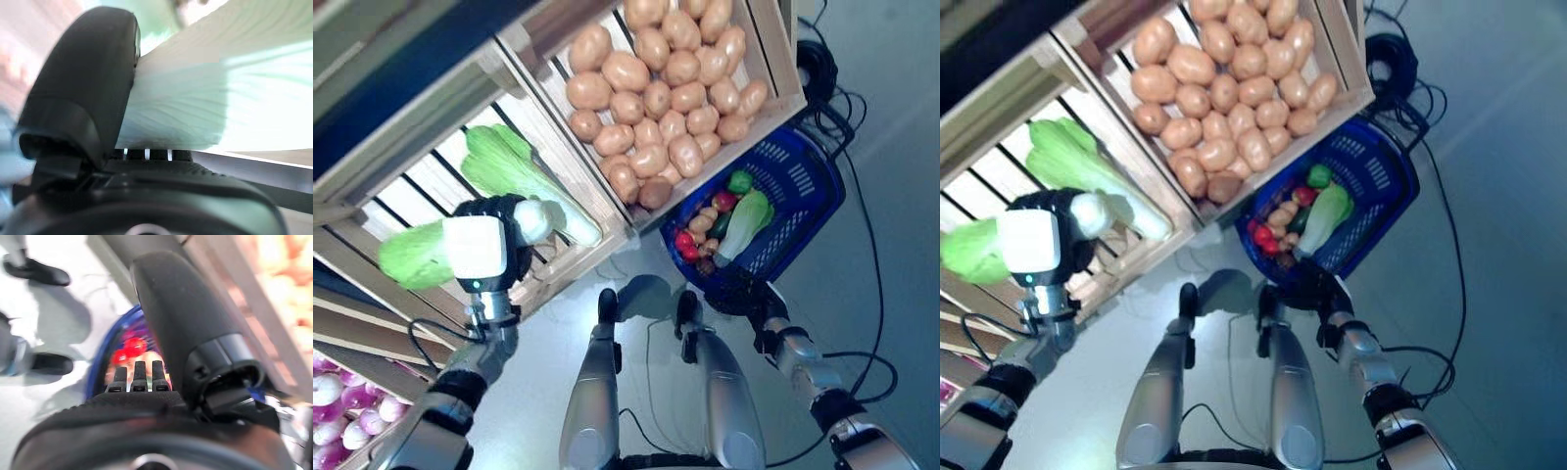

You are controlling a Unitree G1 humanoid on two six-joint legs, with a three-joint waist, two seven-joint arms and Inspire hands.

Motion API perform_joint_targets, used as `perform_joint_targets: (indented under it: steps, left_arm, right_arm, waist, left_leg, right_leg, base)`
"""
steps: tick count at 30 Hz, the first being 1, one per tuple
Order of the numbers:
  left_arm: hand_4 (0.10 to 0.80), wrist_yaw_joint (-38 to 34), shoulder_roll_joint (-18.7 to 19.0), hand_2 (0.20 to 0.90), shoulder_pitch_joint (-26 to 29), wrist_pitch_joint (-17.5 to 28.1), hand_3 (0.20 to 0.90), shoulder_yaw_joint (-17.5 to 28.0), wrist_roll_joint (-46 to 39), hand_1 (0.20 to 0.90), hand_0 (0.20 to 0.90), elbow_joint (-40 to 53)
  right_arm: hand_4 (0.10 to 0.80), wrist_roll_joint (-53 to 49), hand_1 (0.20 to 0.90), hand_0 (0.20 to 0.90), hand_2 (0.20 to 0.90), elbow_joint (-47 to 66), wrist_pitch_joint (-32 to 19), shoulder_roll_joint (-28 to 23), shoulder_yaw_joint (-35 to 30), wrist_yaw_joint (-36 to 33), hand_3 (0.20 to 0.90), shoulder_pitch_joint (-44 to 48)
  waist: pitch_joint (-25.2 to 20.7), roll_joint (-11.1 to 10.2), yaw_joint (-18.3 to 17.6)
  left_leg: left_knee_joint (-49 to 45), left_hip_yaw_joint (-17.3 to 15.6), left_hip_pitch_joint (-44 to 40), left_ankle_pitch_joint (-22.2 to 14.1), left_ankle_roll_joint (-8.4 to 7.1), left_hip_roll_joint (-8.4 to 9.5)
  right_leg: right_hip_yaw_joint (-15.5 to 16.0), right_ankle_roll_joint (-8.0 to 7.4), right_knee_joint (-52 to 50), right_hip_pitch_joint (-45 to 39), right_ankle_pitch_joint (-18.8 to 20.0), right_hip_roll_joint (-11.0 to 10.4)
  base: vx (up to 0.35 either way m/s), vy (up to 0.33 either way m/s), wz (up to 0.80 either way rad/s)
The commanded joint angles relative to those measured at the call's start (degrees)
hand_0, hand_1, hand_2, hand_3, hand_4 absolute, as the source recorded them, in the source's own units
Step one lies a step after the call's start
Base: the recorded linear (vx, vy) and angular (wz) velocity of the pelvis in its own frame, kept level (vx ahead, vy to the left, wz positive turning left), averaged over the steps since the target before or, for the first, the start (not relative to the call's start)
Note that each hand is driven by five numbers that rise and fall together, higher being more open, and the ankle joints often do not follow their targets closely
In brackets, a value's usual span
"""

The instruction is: Put vegetables into the basket

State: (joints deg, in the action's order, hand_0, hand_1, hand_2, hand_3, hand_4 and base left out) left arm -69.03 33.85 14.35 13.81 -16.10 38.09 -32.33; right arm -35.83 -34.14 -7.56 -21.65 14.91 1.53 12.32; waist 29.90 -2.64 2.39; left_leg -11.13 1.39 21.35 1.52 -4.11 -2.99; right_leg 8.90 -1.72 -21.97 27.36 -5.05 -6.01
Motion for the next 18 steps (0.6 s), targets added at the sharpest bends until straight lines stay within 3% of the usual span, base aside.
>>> perform_joint_targets:
  steps: [1, 2, 4, 6, 7, 8, 11, 15, 18]
  left_arm:
    - [0.400, -0.3, -2.4, 0.300, -3.7, 10.3, 0.300, 6.8, -6.1, 0.300, 0.300, 10.1]
    - [0.400, 5.0, -4.1, 0.300, -6.2, 14.5, 0.300, 8.6, -11.3, 0.300, 0.300, 12.9]
    - [0.400, 11.5, -5.9, 0.300, -9.3, 17.3, 0.300, 10.6, -16.6, 0.300, 0.300, 16.5]
    - [0.400, 22.2, -8.1, 0.300, -13.1, 20.9, 0.300, 12.4, -27.5, 0.300, 0.300, 20.9]
    - [0.400, 25.5, -8.9, 0.300, -14.4, 20.4, 0.300, 12.5, -31.9, 0.300, 0.300, 23.4]
    - [0.400, 33.3, -9.9, 0.300, -15.6, 20.5, 0.300, 12.6, -41.1, 0.300, 0.300, 25.3]
    - [0.400, 44.2, -11.5, 0.300, -16.5, 19.1, 0.300, 10.9, -52.2, 0.300, 0.300, 27.6]
    - [0.400, 54.9, -12.2, 0.300, -17.1, 14.1, 0.300, 8.0, -62.0, 0.300, 0.300, 31.3]
    - [0.400, 59.5, -12.2, 0.300, -16.4, 11.4, 0.300, 7.1, -67.1, 0.300, 0.300, 31.4]
  right_arm:
    - [0.800, 4.6, 0.900, 0.900, 0.900, 8.7, -4.5, -0.2, -3.9, -0.1, 0.900, -6.4]
    - [0.800, 5.5, 0.900, 0.900, 0.900, 10.6, -4.5, 0.6, -4.8, 0.6, 0.900, -8.2]
    - [0.800, 6.5, 0.900, 0.900, 0.900, 13.7, -4.1, 1.8, -5.7, 1.4, 0.900, -10.9]
    - [0.800, 7.9, 0.900, 0.900, 0.900, 17.2, -4.1, 2.6, -6.8, 3.5, 0.900, -14.5]
    - [0.800, 8.1, 0.900, 0.900, 0.900, 19.2, -3.9, 2.5, -7.2, 4.4, 0.900, -15.7]
    - [0.800, 8.3, 0.900, 0.900, 0.900, 21.1, -4.2, 1.9, -7.6, 6.0, 0.900, -16.9]
    - [0.800, 7.8, 0.900, 0.900, 0.900, 25.8, -3.6, 0.7, -7.3, 7.8, 0.900, -17.7]
    - [0.800, 3.9, 0.900, 0.900, 0.900, 32.6, 1.4, -0.7, -5.7, 13.9, 0.900, -18.3]
    - [0.800, 3.6, 0.900, 0.900, 0.900, 33.6, 2.4, -1.6, -4.5, 18.0, 0.900, -18.1]
  waist:
    - [-7.4, 2.3, 0.1]
    - [-8.5, 2.2, 0.2]
    - [-10.3, 2.1, 0.2]
    - [-12.8, 1.8, 0.2]
    - [-14.3, 1.7, 0.2]
    - [-15.4, 1.6, 0.2]
    - [-17.8, 1.7, 0.0]
    - [-20.8, 1.7, -0.3]
    - [-21.9, 1.5, -0.5]
  left_leg:
    - [2.9, 0.8, 0.9, 4.0, 2.03, 4.11]
    - [4.6, 1.0, -1.0, 4.4, 2.06, 3.97]
    - [7.0, 1.0, -3.5, 5.0, 2.11, 3.64]
    - [9.9, 0.8, -6.9, 5.5, 2.09, 3.19]
    - [11.3, 0.6, -8.7, 5.6, 2.02, 2.81]
    - [12.5, 0.2, -10.5, 5.7, 1.93, 2.45]
    - [14.3, 0.1, -13.1, 5.8, 2.03, 1.91]
    - [14.9, -0.8, -16.0, 4.8, 2.51, 1.58]
    - [15.2, -1.0, -17.2, 4.3, 2.84, 1.55]
  right_leg:
    - [3.7, 0.16, 11.2, -9.7, 5.9, -0.9]
    - [4.0, -0.17, 12.7, -11.7, 6.4, -1.1]
    - [4.4, -0.38, 15.0, -14.4, 7.1, -1.1]
    - [4.8, -0.78, 18.0, -18.0, 7.7, -1.0]
    - [5.0, -1.04, 19.6, -19.9, 8.0, -0.9]
    - [5.2, -1.18, 20.9, -21.8, 8.2, -0.9]
    - [5.2, -1.61, 22.7, -24.1, 9.0, -1.0]
    - [4.8, -2.03, 23.8, -26.2, 9.4, -1.2]
    - [4.6, -2.23, 24.3, -26.9, 9.4, -1.3]
  base:
    - [0.228, -0.082, 0.04]
    - [0.166, -0.058, 0.06]
    - [0.197, -0.051, 0.10]
    - [0.247, -0.047, 0.08]
    - [0.259, -0.036, 0.05]
    - [0.238, -0.025, 0.01]
    - [0.155, -0.012, 0.04]
    - [0.135, 0.011, -0.03]
    - [0.074, 0.004, -0.04]
